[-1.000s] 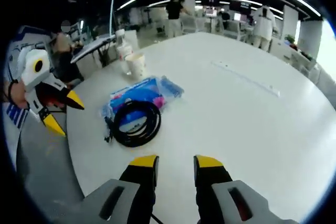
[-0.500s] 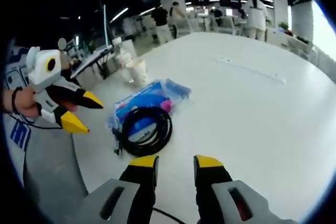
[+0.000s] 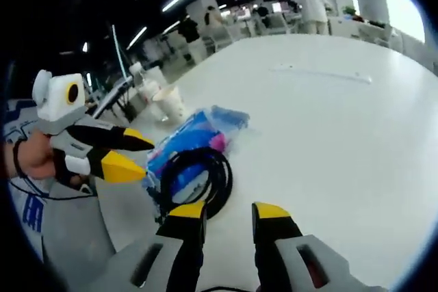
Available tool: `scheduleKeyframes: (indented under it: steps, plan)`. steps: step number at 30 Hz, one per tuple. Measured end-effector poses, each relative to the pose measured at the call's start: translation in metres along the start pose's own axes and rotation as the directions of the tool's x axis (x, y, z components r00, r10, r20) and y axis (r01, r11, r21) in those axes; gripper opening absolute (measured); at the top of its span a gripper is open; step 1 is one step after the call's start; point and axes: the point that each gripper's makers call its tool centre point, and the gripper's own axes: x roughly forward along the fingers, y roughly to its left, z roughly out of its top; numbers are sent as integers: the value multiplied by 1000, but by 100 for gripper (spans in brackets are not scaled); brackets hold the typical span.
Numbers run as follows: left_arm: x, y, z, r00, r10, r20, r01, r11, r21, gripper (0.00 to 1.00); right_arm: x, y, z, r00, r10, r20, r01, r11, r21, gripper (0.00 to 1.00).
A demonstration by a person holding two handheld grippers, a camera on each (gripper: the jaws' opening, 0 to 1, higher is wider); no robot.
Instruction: Arrange the tabletop items into an orderly group along one side of the table until the central work area is clear of visible clutter.
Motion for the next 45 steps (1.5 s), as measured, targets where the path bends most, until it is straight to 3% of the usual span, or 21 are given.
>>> scheduleKeyframes:
  steps: [21,33,37,45]
  plan:
    - [28,18,-19,995,30,-100,-31,1000,0,26,25,10,-4,1000,-4,-21,6,995,95,23]
    - [36,25,-25,990,58,-128,-58,998,8,20,38,15,-7,999,-21,-49,26,995,92,28]
    - [37,28,-31,986,76,-146,-80,997,-22,15,43,18,-9,998,-17,-59,23,995,101,28]
    - [37,27,-32,986,84,-143,-97,991,-89,7,45,16,-11,997,-40,-72,47,994,98,16]
